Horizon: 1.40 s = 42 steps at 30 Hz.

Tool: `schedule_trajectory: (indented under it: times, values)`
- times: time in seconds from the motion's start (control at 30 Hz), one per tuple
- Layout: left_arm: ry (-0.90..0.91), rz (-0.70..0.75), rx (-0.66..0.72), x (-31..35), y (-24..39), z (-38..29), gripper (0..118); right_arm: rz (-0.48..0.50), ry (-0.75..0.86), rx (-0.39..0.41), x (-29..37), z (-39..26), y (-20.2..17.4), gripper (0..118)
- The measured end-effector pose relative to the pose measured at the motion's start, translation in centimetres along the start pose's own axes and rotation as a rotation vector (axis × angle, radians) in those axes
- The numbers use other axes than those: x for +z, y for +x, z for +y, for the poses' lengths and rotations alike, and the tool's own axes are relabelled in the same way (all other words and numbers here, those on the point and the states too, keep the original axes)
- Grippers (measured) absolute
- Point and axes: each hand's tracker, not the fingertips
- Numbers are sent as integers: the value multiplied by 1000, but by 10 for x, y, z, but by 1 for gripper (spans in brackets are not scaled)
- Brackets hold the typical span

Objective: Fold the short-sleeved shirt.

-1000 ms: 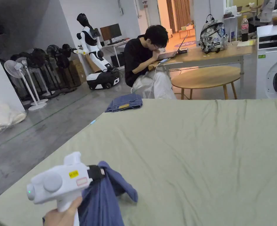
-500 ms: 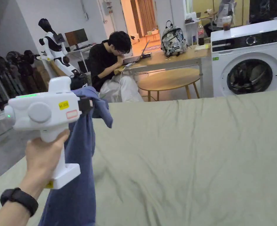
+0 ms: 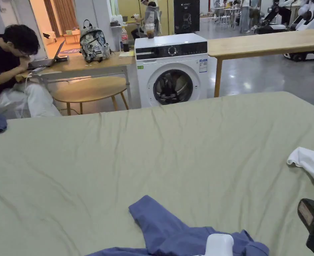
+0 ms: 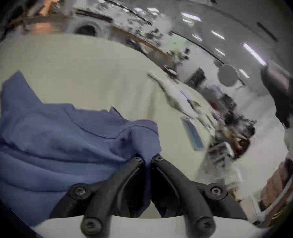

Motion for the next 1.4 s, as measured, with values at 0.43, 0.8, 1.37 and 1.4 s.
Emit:
schedule_trajectory:
  times: [0.43, 0.8, 1.37, 1.4]
  values:
    - [398, 257, -143, 197, -26, 6, 38, 79, -63, 77, 2, -3, -18, 0]
    - [702, 843, -199, 403, -25, -36, 0, 205, -46, 161, 0, -10, -57, 0]
    - [355, 661, 160, 382, -147, 9, 45, 205, -109, 80, -5, -28, -35, 0]
    - [329, 669, 196, 374, -164, 13, 45, 202, -118, 67, -6, -29, -32, 0]
